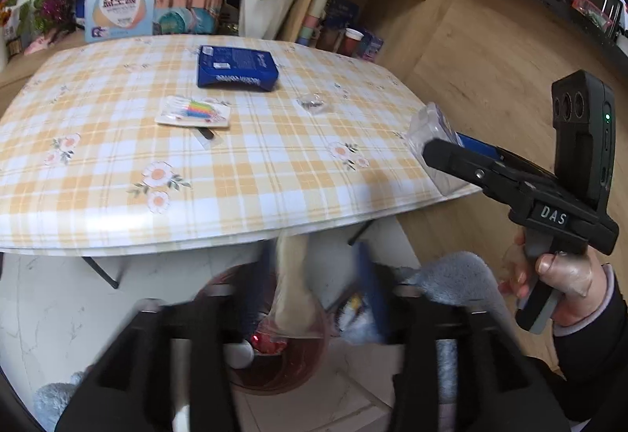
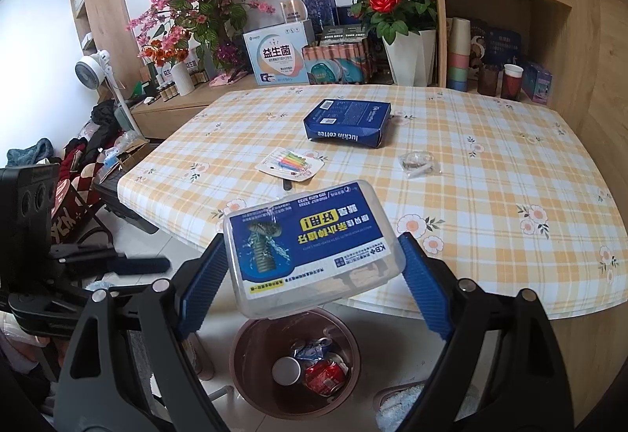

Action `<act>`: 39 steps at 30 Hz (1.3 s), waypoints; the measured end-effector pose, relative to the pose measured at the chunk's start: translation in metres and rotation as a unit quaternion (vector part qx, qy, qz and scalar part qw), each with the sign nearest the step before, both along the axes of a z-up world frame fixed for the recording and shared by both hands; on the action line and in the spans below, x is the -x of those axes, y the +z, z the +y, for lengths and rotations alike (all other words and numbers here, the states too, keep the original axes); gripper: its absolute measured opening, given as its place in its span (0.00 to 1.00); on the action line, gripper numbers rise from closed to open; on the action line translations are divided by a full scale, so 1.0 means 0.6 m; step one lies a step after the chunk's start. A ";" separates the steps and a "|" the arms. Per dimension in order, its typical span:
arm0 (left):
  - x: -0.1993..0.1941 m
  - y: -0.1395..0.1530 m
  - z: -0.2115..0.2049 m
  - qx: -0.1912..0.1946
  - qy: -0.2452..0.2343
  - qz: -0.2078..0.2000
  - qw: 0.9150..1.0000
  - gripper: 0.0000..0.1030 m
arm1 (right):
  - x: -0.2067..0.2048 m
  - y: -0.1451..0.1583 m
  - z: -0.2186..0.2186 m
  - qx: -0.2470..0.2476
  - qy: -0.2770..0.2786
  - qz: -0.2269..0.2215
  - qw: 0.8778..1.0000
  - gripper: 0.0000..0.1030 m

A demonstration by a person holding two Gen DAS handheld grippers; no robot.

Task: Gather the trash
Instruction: 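Carry both over the brown bin and open the left tool to drop the packet, then open the right tool over the bin to drop the screw box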

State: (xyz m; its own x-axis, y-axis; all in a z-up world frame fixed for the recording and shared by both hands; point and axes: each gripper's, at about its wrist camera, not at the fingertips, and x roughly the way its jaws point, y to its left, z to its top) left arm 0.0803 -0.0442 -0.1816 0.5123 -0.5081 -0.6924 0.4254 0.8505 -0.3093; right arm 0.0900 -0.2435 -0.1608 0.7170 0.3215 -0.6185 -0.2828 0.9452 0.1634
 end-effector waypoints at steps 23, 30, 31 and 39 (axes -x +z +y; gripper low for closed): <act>0.015 0.094 0.142 -0.060 0.196 -0.142 0.969 0.94 | -0.004 -0.044 0.067 0.031 0.042 0.039 0.998 0.82; 0.020 0.083 0.173 -0.060 0.224 -0.133 0.964 0.94 | -0.008 -0.059 0.082 0.040 0.051 0.052 0.997 0.83; 0.020 0.082 0.176 -0.061 0.227 -0.132 0.963 0.94 | -0.008 -0.060 0.084 0.041 0.051 0.053 0.996 0.83; 0.021 0.083 0.184 -0.070 0.243 -0.139 0.958 0.94 | -0.011 -0.064 0.091 0.045 0.057 0.058 0.996 0.83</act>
State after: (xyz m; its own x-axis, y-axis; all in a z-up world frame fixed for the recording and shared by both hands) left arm 0.0676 0.0660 -0.1321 0.8386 -0.0762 -0.5394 0.0192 0.9937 -0.1106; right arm 0.0965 -0.1887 -0.1990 0.6009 0.3351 -0.7257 -0.3726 0.9206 0.1165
